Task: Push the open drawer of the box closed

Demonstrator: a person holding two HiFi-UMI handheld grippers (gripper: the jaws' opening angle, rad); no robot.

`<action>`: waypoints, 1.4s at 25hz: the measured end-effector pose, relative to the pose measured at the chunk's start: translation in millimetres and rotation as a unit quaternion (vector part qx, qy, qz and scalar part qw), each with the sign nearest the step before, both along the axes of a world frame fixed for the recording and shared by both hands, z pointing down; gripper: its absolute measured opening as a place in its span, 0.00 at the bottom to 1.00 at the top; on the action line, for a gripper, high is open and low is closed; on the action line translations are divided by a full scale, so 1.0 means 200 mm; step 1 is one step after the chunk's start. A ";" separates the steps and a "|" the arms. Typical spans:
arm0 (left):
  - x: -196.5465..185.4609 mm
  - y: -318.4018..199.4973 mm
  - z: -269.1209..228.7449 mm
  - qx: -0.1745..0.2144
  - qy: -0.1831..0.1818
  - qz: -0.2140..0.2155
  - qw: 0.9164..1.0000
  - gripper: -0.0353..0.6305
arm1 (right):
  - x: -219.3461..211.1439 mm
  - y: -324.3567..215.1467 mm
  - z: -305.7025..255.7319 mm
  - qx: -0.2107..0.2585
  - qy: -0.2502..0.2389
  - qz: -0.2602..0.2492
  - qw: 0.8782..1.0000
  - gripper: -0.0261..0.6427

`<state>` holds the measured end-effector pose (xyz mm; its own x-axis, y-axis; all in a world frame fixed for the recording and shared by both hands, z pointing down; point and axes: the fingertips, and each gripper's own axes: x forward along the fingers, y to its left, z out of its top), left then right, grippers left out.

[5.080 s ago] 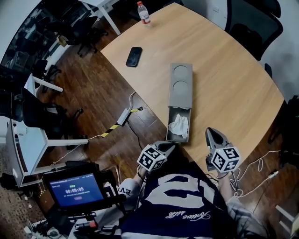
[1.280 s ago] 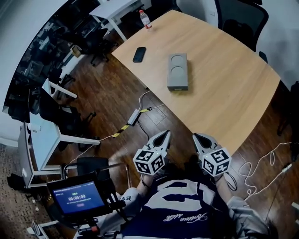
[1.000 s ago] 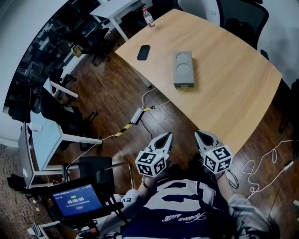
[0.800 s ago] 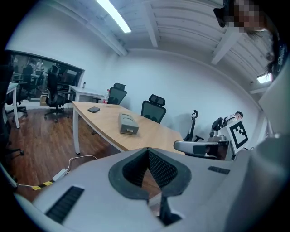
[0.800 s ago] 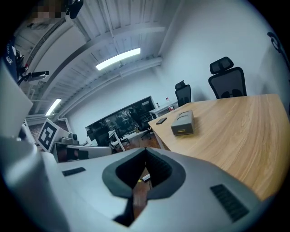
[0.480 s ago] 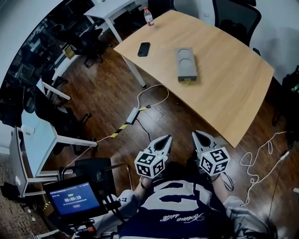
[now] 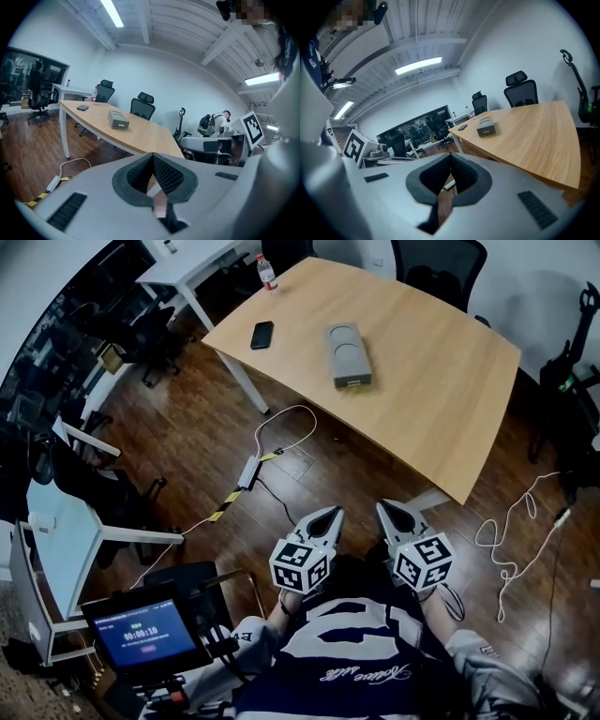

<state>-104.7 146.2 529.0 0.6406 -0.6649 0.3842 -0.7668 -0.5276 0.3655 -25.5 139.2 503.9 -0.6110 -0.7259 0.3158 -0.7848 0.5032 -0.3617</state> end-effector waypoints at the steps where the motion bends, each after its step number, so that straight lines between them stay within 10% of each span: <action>1: 0.01 0.00 0.00 0.000 0.001 0.002 1.000 0.05 | 0.00 0.00 0.00 0.001 0.001 -0.002 1.000 0.02; 35: 0.09 -0.05 -0.04 0.001 0.000 0.034 0.999 0.05 | 0.03 -0.01 -0.06 0.005 0.013 -0.010 1.000 0.02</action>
